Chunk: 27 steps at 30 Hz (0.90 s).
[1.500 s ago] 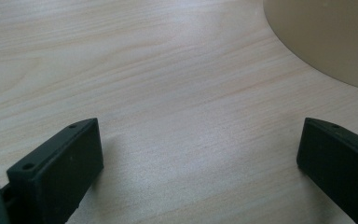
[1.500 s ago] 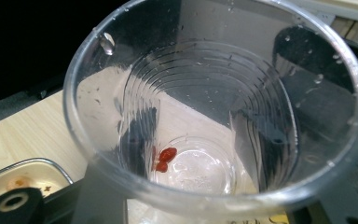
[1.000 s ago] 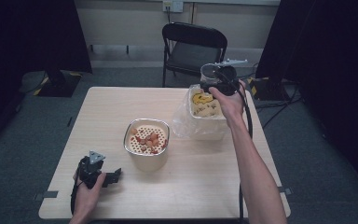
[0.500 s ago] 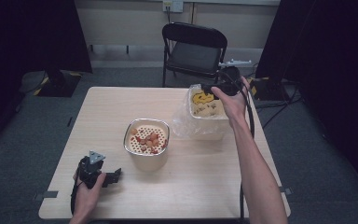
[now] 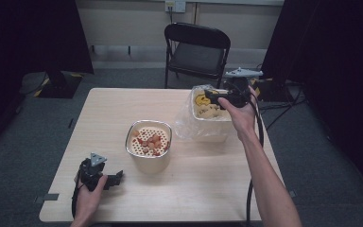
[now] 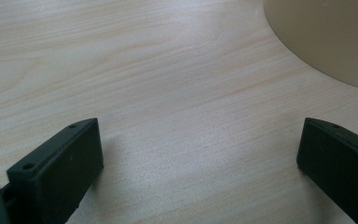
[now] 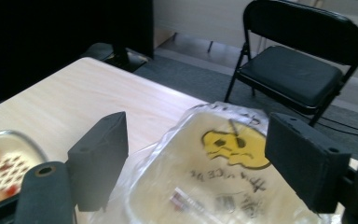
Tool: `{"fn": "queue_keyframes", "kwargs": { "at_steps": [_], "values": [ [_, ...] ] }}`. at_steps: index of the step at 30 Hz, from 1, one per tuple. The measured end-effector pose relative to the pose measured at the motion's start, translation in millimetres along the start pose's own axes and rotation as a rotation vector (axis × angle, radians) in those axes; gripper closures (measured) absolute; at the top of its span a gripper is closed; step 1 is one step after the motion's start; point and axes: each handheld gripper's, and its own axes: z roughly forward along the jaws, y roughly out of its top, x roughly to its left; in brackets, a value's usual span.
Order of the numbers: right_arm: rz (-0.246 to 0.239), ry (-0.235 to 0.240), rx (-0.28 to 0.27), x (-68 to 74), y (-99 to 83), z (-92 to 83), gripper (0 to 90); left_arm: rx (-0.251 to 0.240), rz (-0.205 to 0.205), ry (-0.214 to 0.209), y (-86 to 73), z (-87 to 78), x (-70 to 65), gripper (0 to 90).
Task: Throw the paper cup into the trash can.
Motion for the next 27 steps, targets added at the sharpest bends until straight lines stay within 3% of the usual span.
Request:
{"fn": "queue_keyframes", "kwargs": {
  "at_steps": [4, 15, 21, 27],
  "values": [
    [-0.031, 0.018, -0.005, 7.7, -8.8, -11.1, 21.3, 0.000, -0.002, -0.001, -0.1, 0.1, -0.1, 0.0],
    [-0.050, 0.044, -0.004, 24.1, -41.0, -48.1, 19.4, -0.002, -0.005, -0.001, -0.1, 0.2, -0.3, 0.0],
    [-0.043, 0.069, 0.000, 28.2, -69.0, -65.3, 16.9, 0.000, -0.003, -0.001, -0.1, 0.1, -0.1, 0.0],
    [-0.062, 0.055, 0.027, 29.6, -105.4, -77.6, 14.7, -0.001, -0.001, 0.003, 0.0, 0.0, -0.1, 0.0]
  ]
}}
